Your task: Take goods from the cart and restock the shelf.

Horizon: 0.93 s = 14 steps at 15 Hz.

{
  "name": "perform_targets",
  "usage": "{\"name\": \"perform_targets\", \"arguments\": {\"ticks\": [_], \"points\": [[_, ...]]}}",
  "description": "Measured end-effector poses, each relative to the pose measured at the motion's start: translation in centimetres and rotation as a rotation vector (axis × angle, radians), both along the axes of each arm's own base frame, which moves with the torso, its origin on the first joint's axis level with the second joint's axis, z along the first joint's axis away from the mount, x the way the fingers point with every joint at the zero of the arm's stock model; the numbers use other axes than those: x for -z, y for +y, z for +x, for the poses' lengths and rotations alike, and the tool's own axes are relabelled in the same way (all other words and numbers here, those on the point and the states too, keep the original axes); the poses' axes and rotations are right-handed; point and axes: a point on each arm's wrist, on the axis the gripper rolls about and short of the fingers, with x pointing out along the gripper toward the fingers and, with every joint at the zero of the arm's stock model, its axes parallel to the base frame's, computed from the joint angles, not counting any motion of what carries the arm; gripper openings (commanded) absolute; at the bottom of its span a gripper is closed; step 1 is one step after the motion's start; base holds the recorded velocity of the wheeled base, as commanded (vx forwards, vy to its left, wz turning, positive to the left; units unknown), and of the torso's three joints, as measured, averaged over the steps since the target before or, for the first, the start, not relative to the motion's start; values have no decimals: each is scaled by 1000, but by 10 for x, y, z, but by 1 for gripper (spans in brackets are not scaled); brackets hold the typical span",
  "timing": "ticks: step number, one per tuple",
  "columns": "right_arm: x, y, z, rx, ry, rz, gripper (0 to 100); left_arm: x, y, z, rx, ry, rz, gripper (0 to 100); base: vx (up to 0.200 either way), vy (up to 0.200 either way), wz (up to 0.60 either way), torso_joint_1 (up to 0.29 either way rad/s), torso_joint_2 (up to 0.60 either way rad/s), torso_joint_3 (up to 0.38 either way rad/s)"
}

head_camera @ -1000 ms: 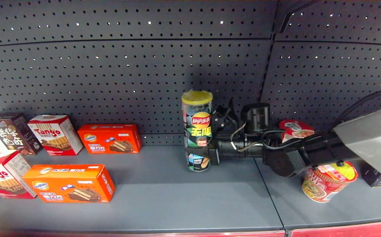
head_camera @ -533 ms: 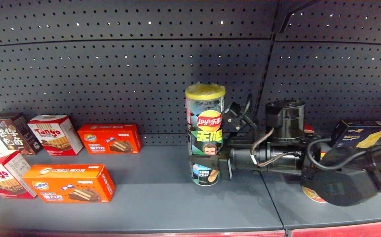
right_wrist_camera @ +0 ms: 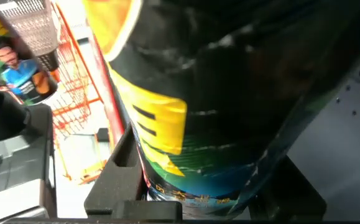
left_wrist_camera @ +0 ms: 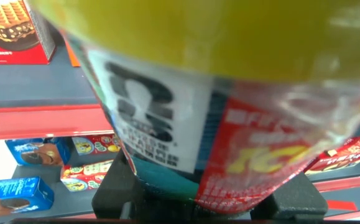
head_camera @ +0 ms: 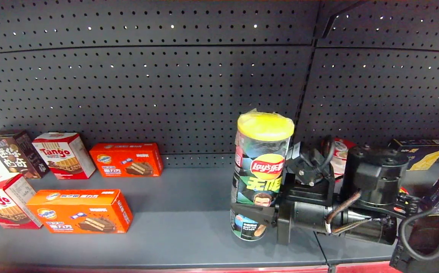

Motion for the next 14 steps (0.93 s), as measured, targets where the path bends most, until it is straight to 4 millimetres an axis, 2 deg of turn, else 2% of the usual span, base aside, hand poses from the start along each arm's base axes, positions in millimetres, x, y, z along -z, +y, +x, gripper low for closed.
{"name": "perform_targets", "arguments": {"ticks": [6, 14], "points": [[27, -12, -11, -3, 43, -26, 0, 0, 0, 0, -2, 0, 1, 0, 0, 0, 0, 0, 0, 0], [45, -4, 7, 17, 62, -43, 0, 0, 0, 0, -2, 0, 1, 0, 0, 0, 0, 0, 0, 0]]}}
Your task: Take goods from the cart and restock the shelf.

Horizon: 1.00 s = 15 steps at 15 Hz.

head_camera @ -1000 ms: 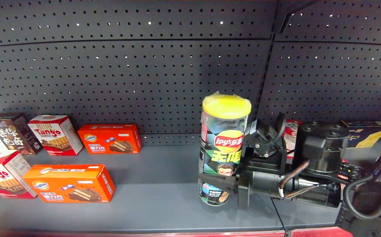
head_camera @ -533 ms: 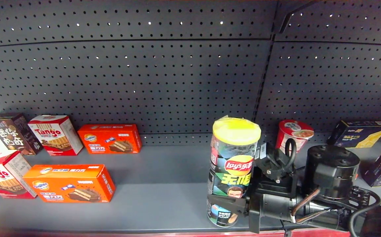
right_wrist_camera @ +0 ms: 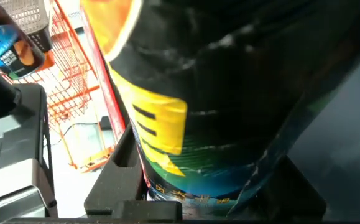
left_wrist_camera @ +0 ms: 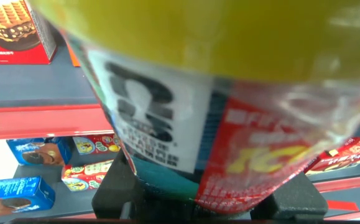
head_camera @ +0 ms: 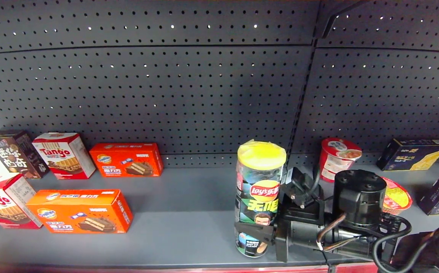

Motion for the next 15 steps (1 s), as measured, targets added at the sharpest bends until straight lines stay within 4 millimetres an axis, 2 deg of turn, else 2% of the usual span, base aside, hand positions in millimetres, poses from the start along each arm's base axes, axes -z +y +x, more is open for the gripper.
{"name": "perform_targets", "arguments": {"ticks": [14, 15], "points": [[21, 11, 13, -13, 27, -24, 0, 0, 0, 0, 0, 0, 0, 0, 0, 0, 0, 0, 0, 0], [22, 11, 13, -13, 26, -26, 100, 0, 0, 0, 0, 0, 0, 0, 0, 0, 0, 0, 0, 0]]}}
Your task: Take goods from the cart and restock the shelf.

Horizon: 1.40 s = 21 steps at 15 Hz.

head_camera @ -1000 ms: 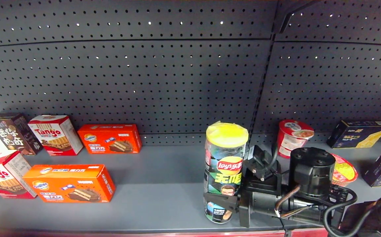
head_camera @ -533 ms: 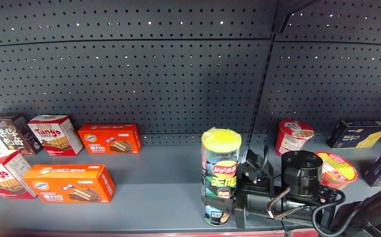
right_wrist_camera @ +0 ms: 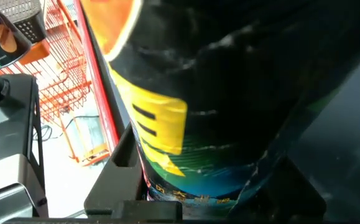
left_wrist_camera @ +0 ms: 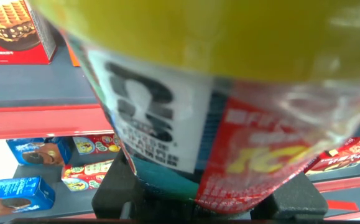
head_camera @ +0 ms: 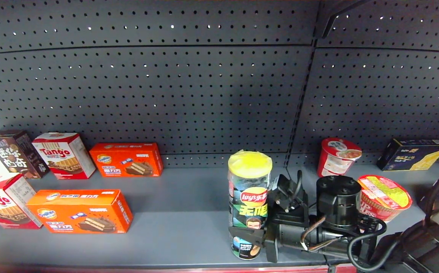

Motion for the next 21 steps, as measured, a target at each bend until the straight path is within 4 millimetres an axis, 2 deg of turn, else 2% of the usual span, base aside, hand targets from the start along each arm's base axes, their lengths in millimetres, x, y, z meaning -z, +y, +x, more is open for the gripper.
{"name": "perform_targets", "arguments": {"ticks": [7, 16, 21], "points": [[0, -5, -6, 8, 8, -11, 100, 0, 0, 0, 0, 0, 3, 0, 0, 0, 0, 0, 0, 0], [-6, -47, -43, 37, 38, -37, 100, 0, 0, 0, 4, -1, 4, 0, 0, 0, 0, 0, 0, 0], [-10, -55, -53, 34, 28, -30, 100, 0, 0, 0, 2, -1, 4, 0, 0, 0, 0, 0, 0, 0]]}}
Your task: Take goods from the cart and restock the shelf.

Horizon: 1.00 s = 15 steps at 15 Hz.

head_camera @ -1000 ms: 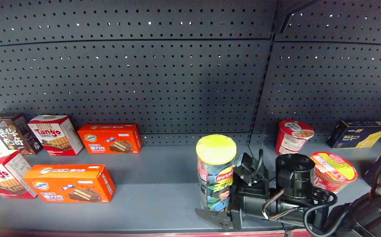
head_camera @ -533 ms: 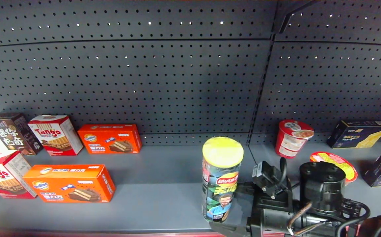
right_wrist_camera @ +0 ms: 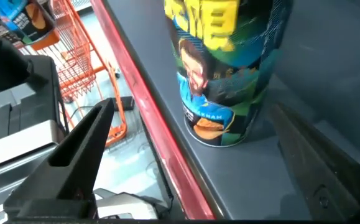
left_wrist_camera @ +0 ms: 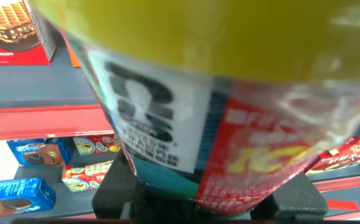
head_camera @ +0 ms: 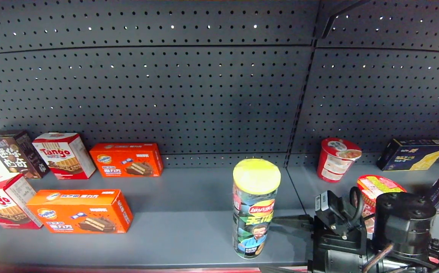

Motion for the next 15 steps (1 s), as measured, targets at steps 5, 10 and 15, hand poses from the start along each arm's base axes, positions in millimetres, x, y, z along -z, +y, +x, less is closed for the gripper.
{"name": "perform_targets", "arguments": {"ticks": [5, 10, 15], "points": [[1, -1, 3, 14, 1, -3, 100, 0, 0, 0, -1, 0, 0, 0, 0, 0, 0, 0, 0, 0], [1, 3, -3, -20, 3, -4, 100, 0, 0, 0, -1, 0, 0, 0, 0, 0, 0, 0, 0, 0], [2, 2, -8, -30, -6, -14, 100, 0, 0, 0, -2, 0, 0, 0, 0, 0, 0, 0, 0, 0]]}}
